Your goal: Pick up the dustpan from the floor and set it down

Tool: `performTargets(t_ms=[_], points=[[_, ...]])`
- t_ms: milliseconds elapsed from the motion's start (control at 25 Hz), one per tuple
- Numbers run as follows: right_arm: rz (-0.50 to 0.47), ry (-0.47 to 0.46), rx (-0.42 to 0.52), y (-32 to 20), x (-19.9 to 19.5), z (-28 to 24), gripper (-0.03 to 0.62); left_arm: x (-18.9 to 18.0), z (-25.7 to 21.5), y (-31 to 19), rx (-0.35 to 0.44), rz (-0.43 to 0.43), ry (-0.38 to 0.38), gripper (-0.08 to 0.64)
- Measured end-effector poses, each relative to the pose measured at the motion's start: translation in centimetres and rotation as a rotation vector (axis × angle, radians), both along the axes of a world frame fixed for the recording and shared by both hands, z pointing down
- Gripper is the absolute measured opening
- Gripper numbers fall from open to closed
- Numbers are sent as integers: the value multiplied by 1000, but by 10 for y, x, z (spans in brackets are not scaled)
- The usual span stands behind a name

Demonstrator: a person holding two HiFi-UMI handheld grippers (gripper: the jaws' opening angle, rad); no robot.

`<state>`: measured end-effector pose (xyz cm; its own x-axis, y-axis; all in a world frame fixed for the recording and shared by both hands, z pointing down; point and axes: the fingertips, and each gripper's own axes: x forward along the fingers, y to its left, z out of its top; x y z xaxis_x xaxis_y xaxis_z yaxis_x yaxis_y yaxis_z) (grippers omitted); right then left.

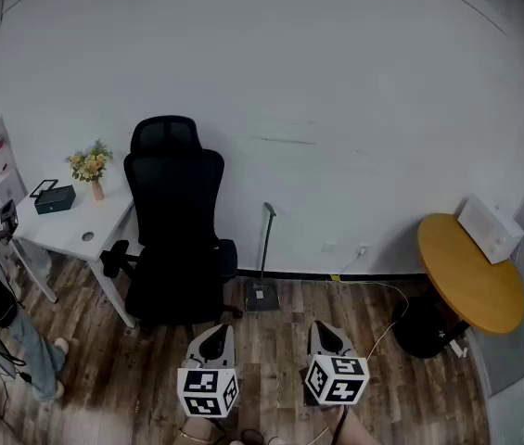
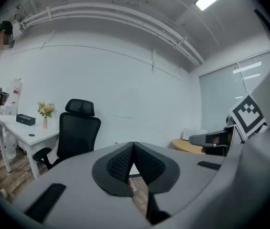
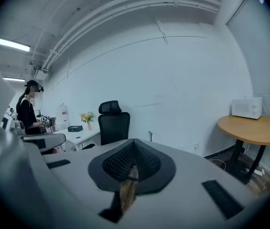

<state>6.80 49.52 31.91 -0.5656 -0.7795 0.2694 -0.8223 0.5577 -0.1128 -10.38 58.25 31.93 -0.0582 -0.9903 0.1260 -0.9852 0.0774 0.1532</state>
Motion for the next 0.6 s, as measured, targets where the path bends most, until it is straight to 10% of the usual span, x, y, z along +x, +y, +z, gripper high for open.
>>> performTargets(t_ms=[600], points=[[70,-27,-27,0,-2,10,32,-10,14,-5,-15,47,6,17]])
